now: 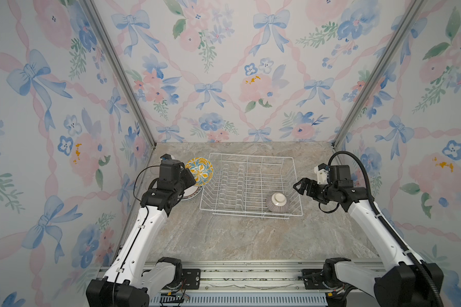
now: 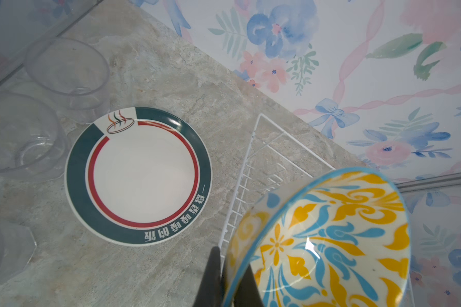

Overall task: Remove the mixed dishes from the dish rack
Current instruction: 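Carry the yellow-and-blue bowl out of the rack toward the plate stack with the left gripper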

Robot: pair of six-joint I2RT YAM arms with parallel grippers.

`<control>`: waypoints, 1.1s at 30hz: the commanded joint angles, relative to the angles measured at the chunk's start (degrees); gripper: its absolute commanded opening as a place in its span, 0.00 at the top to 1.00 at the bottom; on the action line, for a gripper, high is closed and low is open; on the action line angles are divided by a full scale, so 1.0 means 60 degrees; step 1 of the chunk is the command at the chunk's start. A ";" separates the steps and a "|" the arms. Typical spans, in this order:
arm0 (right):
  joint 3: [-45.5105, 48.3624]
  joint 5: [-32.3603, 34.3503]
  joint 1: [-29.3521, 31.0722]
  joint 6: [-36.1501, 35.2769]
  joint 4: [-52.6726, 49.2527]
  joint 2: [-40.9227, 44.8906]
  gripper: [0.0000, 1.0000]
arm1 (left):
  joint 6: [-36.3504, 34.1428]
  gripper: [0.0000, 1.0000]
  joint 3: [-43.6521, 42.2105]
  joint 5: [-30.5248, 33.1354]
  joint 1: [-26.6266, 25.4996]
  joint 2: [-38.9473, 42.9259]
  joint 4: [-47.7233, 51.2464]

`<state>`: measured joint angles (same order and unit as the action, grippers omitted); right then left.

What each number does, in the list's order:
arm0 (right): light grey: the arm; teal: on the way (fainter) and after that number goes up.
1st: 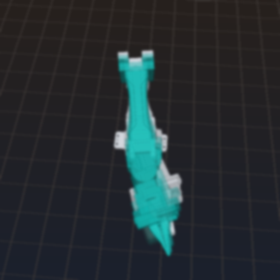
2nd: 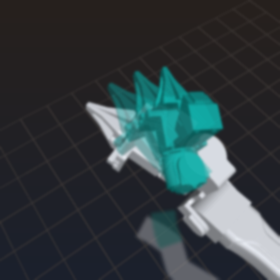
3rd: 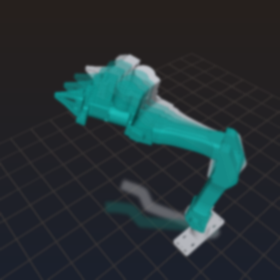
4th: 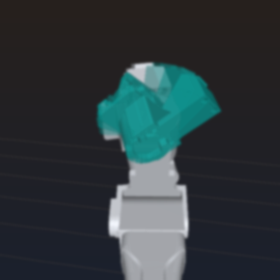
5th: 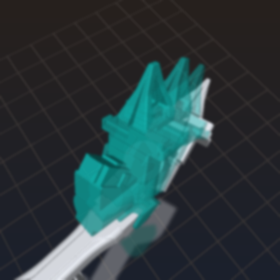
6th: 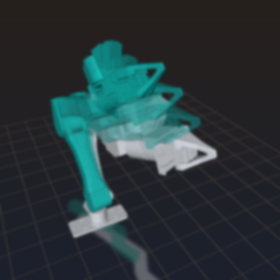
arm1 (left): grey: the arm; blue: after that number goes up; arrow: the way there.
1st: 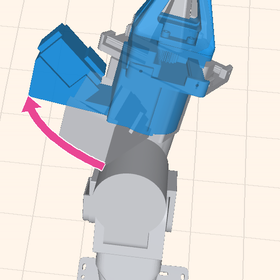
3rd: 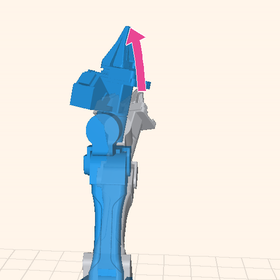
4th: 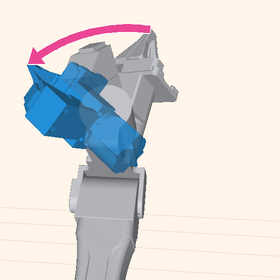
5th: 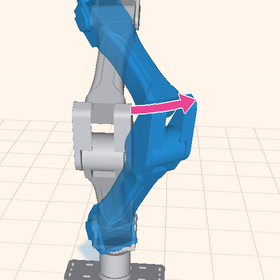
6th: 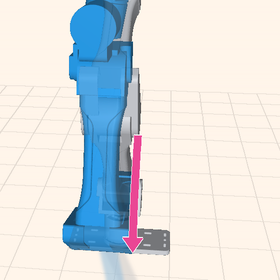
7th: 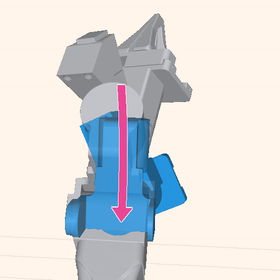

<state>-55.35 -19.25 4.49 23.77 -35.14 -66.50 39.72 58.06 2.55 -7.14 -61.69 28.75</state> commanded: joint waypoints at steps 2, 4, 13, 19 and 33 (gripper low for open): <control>0.0071 -0.0209 -0.0082 -0.0067 0.0350 -0.0039 0.03 | 0.0117 1.00 0.0462 -0.0094 0.0260 -0.0655 -0.0276; 0.0064 -0.0190 -0.0075 -0.0040 0.0387 -0.0075 0.03 | -0.0011 1.00 0.0864 0.0141 0.0374 -0.1206 -0.0301; -0.0043 -0.0140 -0.0085 -0.0140 0.0311 -0.0261 0.03 | -0.0126 1.00 0.3177 -0.0047 0.1117 -0.4627 -0.0735; -0.0058 -0.0009 -0.0193 -0.0226 0.0185 -0.0236 0.03 | -0.0229 1.00 0.5189 -0.0718 0.1278 -0.6940 -0.0725; 0.0113 0.0146 -0.0331 -0.0212 0.0062 -0.0139 0.03 | -0.0300 1.00 0.7641 -0.1532 0.1511 -1.0175 -0.0701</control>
<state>-55.35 -19.09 3.07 23.07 -33.61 -67.85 38.63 100.92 -4.23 1.67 -121.14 26.26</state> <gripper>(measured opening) 0.966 0.060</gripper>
